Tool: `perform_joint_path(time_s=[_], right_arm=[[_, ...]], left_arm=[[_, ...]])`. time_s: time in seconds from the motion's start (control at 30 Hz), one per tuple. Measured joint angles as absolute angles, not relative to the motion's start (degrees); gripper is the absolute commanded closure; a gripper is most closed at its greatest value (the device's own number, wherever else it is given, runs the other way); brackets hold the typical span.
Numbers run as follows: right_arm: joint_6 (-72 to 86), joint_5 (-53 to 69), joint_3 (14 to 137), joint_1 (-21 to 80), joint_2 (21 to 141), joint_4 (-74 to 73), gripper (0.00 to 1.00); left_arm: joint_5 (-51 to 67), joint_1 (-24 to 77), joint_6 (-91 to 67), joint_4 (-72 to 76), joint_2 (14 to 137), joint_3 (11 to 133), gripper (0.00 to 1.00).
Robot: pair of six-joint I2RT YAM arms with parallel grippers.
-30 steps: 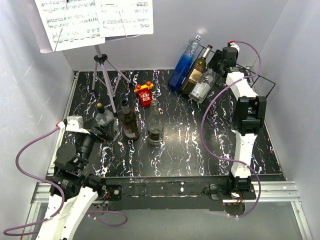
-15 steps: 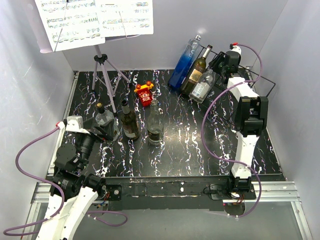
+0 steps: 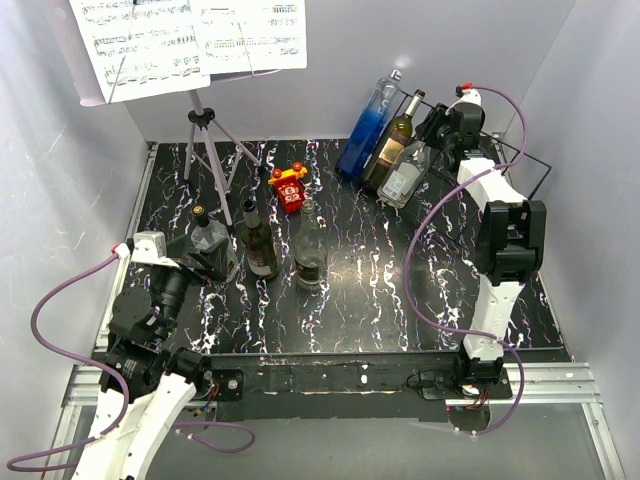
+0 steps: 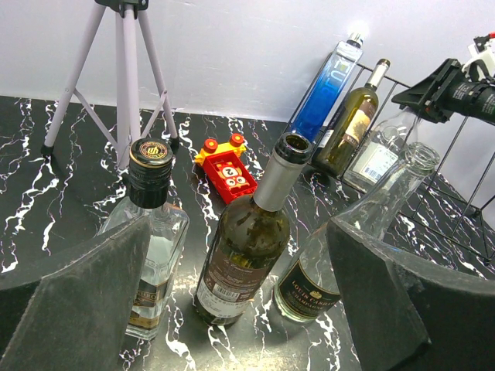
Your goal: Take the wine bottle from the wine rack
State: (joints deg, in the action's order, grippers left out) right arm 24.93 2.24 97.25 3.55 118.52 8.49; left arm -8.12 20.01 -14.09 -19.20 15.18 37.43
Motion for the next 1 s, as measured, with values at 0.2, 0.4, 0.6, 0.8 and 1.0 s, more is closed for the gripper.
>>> perform_joint_path(time_s=[0.2, 0.4, 0.6, 0.8, 1.0], right_arm=[[21.6, 5.4, 91.5, 3.9, 113.3, 11.1, 0.99], [19.2, 9.5, 88.2, 3.9, 111.2, 15.3, 0.99], [16.8, 13.1, 85.7, 4.2, 108.7, 18.1, 0.99], [14.9, 16.4, 84.4, 4.3, 105.8, 20.0, 0.99], [14.3, 20.3, 82.0, 4.8, 101.5, 22.8, 0.99]], left_arm=[[-8.1, 20.0, -14.1, -19.2, 15.2, 37.4, 0.02], [-8.1, 20.0, -14.1, -19.2, 15.7, 37.4, 0.02], [-8.1, 20.0, -14.1, -19.2, 15.8, 37.4, 0.02], [-8.2, 20.0, -14.0, -19.3, 16.5, 37.4, 0.02], [-8.5, 20.0, -13.9, -19.2, 16.5, 37.4, 0.02]])
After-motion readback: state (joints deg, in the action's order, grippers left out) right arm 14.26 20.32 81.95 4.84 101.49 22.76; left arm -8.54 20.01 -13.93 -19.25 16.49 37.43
